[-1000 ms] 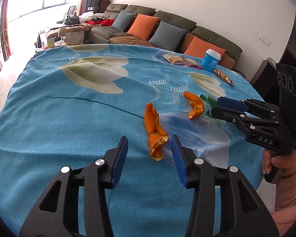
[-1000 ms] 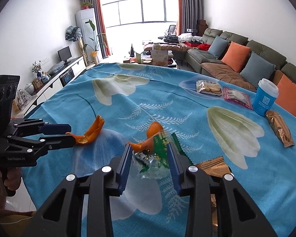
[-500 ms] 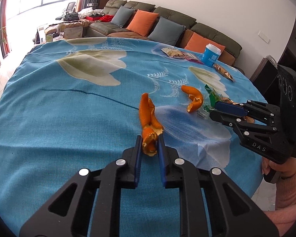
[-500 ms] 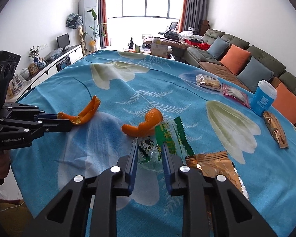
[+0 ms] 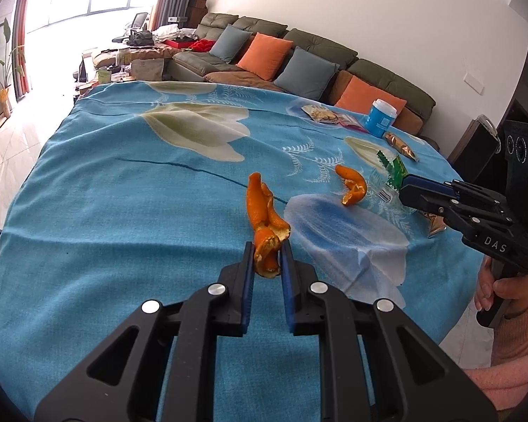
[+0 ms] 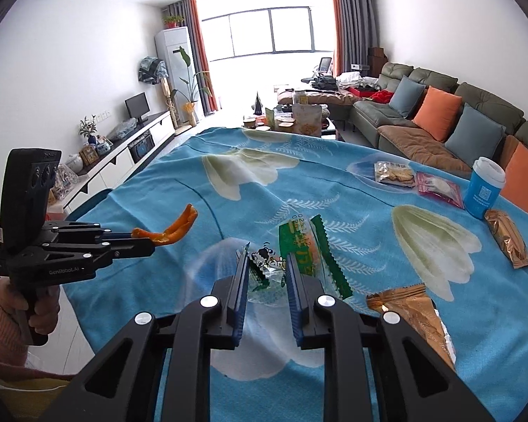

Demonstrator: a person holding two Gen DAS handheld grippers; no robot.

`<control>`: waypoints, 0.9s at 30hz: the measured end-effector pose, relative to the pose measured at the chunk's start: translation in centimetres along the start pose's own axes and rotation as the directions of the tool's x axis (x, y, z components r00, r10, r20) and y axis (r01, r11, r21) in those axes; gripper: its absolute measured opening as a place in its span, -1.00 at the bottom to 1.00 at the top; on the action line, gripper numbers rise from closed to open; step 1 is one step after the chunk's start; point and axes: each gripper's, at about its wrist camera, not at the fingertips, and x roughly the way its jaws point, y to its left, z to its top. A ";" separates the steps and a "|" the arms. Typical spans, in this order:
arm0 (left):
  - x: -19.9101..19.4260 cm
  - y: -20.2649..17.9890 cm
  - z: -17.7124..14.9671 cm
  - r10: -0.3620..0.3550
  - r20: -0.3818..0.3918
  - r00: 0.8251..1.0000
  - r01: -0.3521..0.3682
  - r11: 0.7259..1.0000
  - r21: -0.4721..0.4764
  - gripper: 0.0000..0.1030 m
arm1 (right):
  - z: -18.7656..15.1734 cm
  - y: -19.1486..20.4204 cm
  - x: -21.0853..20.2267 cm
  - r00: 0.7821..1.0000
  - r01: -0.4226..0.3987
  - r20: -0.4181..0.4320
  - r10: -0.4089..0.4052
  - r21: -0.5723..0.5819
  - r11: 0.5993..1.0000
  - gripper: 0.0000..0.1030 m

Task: Collect trash

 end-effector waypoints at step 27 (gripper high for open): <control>-13.1 9.6 -3.9 0.253 0.142 0.957 -0.222 0.953 -0.204 -0.72 | 4.7 13.4 5.8 0.912 -0.410 -0.054 0.406 -0.142 0.901 -0.62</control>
